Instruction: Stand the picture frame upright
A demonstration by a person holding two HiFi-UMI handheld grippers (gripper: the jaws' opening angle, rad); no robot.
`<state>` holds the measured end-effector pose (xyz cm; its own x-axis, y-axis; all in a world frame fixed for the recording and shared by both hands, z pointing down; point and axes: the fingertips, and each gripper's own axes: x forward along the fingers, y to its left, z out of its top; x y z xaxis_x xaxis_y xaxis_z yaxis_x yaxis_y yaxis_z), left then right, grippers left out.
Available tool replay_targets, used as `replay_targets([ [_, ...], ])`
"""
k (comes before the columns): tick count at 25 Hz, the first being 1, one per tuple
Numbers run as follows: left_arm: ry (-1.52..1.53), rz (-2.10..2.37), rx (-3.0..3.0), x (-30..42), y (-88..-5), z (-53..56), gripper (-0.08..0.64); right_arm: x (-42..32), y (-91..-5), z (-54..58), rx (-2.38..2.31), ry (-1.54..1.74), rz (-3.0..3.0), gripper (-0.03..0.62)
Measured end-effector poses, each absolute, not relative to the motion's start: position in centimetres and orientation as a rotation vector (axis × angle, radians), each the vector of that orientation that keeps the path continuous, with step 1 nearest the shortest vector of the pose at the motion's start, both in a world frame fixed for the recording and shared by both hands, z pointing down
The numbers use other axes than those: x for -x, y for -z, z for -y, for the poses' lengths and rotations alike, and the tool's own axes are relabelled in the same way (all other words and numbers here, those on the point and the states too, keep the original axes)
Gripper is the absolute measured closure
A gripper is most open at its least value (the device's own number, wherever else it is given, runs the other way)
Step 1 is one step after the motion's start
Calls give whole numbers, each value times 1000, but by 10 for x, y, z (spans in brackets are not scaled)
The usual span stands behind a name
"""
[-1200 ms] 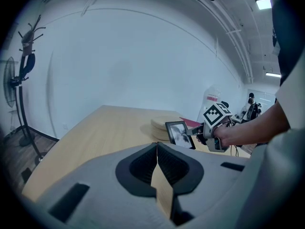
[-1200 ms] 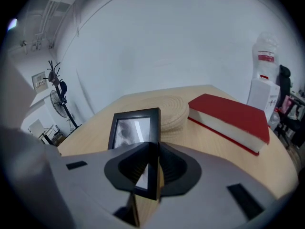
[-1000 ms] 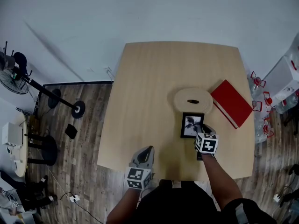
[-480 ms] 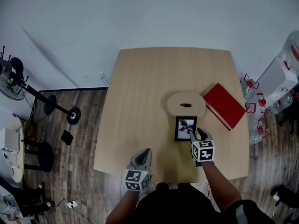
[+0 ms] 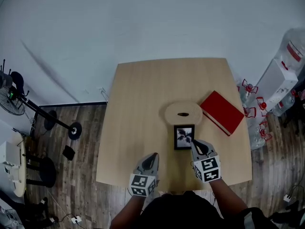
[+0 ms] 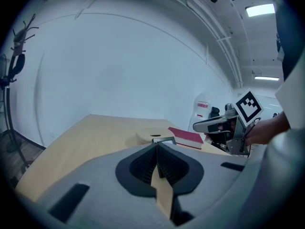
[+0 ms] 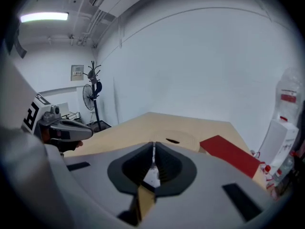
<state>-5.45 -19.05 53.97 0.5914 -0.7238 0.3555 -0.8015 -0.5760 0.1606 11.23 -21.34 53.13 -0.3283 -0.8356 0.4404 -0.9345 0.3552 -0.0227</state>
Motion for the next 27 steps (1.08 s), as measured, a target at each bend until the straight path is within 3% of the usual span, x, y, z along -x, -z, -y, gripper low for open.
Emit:
replay_targets([
  [10,-345,1225,-2534,35,-531,185,555,-131,-476,200,-1673,-153,2301,583],
  [27,-326,1237,-2566,22,-514,193,555,-144,-459,203,-1711,-110,2335,583],
])
